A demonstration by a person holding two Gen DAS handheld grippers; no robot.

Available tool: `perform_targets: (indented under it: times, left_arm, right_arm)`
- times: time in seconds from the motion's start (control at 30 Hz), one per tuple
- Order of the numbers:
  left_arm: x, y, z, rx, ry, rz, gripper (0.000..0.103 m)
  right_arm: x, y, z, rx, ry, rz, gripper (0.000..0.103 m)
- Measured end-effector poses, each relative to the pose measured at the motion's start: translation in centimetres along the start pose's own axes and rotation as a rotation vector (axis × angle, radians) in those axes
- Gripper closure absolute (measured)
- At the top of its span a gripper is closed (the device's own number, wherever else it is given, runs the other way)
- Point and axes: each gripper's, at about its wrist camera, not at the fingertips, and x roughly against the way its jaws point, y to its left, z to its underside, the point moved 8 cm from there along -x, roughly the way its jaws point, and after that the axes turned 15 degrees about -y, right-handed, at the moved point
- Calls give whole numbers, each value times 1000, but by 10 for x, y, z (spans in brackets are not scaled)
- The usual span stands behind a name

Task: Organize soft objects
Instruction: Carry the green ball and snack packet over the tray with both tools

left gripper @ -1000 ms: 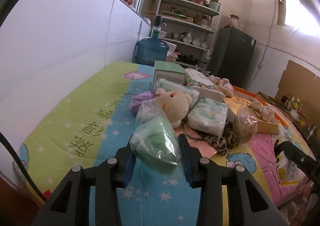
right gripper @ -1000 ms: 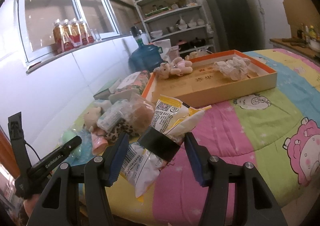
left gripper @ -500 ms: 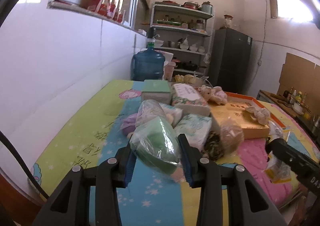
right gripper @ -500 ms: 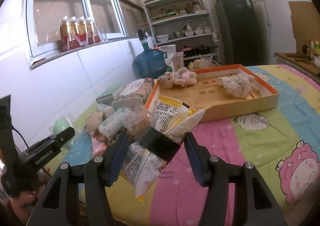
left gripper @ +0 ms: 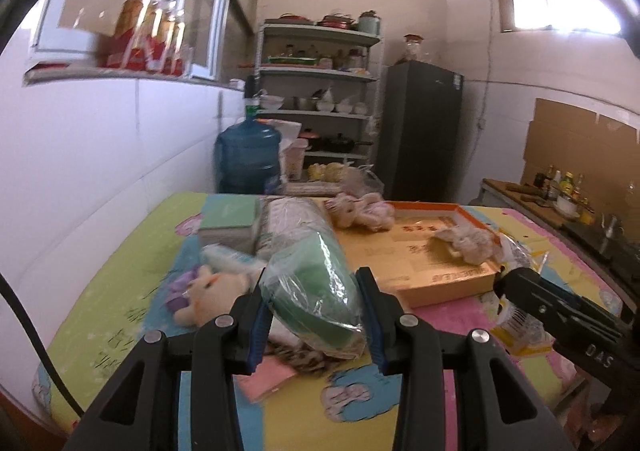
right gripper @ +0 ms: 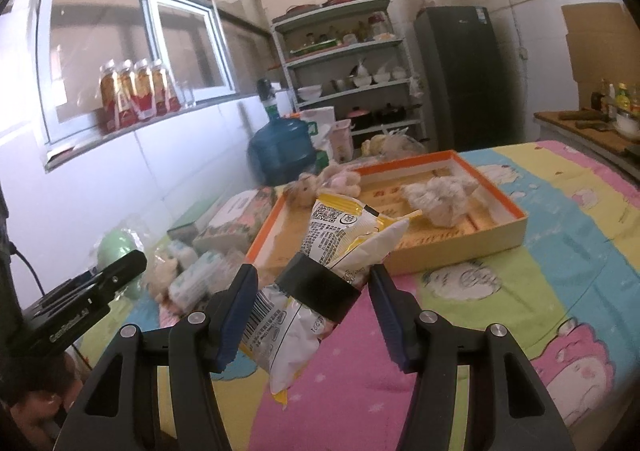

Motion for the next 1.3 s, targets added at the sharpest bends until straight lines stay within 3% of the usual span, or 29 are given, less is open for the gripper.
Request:
perform_targets:
  times: [0.57, 1.0, 1.3]
  left_arm:
    - [-32, -78, -30, -22, -33, 166, 63]
    - [-70, -109, -51, -7, -19, 208, 63]
    - [-118, -133, -40, 19, 47, 209, 62]
  right_arm:
    - [7, -61, -51, 34, -99, 104, 44]
    - [-4, -112, -81, 40, -138, 166, 44]
    - [-42, -134, -79, 14, -91, 117, 44]
